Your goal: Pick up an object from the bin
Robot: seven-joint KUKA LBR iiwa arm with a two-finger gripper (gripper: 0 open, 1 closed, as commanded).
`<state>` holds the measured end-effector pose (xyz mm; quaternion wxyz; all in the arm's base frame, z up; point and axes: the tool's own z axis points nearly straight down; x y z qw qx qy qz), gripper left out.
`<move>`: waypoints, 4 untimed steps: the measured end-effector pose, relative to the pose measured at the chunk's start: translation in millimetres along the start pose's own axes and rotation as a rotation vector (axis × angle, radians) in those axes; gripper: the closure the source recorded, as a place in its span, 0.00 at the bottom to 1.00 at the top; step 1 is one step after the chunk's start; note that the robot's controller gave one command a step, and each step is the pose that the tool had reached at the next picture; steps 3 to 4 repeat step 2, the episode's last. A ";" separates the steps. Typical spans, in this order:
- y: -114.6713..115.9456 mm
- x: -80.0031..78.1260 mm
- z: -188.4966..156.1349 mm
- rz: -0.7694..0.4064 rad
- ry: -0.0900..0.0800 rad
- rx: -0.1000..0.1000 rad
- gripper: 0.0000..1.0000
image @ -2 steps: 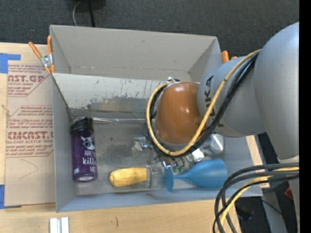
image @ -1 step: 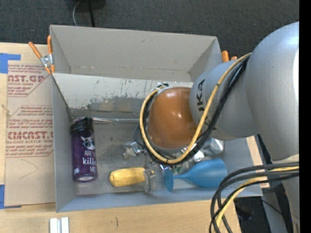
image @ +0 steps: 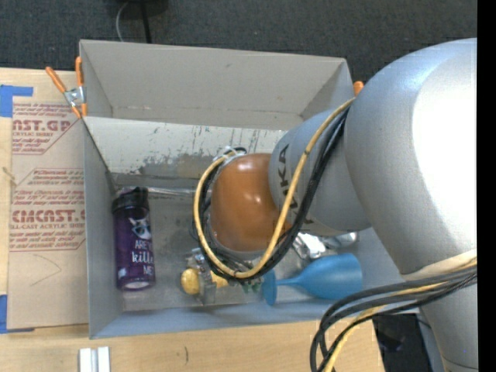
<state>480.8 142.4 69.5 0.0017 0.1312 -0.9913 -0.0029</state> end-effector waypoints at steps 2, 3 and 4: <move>-11.7 4.7 -144.7 0.006 -0.002 0.000 1.00; -11.7 4.7 -144.7 0.006 -0.002 0.000 1.00; -11.7 4.7 -144.7 0.006 -0.002 0.000 1.00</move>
Offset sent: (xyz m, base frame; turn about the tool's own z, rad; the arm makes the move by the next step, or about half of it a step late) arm -0.0015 -0.0140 0.1447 0.0056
